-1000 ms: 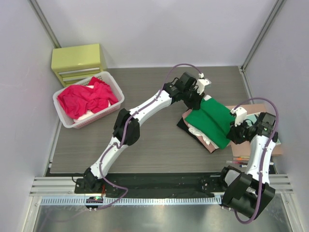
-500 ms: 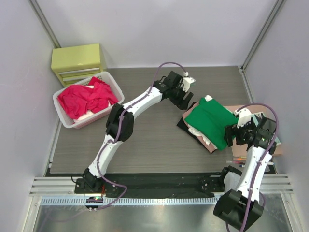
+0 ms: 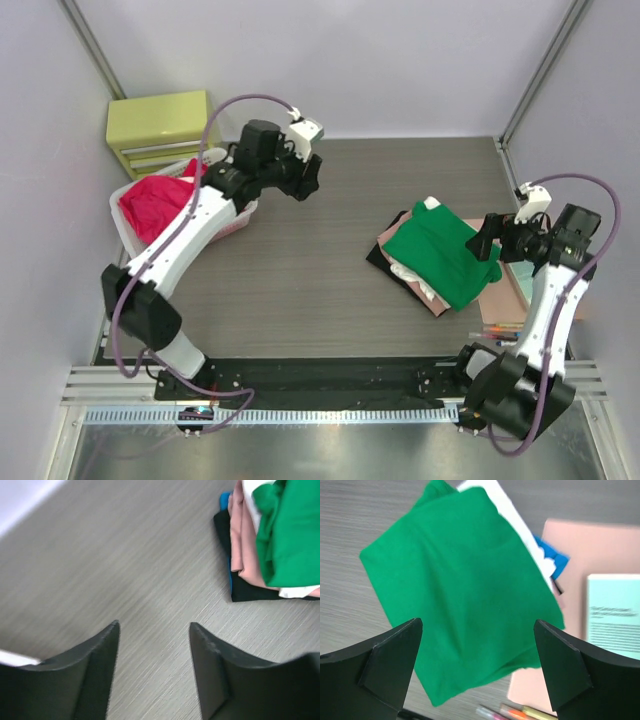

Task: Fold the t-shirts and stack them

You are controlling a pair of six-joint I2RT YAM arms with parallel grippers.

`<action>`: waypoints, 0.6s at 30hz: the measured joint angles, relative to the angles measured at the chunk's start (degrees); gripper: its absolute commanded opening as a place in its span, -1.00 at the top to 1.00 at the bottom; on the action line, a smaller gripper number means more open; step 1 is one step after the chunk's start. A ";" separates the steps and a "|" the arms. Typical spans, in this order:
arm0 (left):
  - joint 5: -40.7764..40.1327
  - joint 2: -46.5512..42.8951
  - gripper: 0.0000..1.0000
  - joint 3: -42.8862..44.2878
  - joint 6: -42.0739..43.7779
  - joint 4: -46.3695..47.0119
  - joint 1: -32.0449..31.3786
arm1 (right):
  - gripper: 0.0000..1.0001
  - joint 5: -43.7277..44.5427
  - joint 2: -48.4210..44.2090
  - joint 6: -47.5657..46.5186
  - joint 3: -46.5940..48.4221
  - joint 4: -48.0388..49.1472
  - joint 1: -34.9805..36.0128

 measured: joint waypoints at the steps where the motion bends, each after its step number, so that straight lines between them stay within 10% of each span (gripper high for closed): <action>1: 0.02 -1.99 -0.04 -0.26 0.24 -0.22 0.15 | -0.95 -0.24 2.25 0.57 0.09 0.22 0.13; 18: -2.27 -20.55 -0.29 -15.61 1.92 -5.68 10.71 | -0.86 11.52 -7.52 -4.22 -5.25 -3.43 1.77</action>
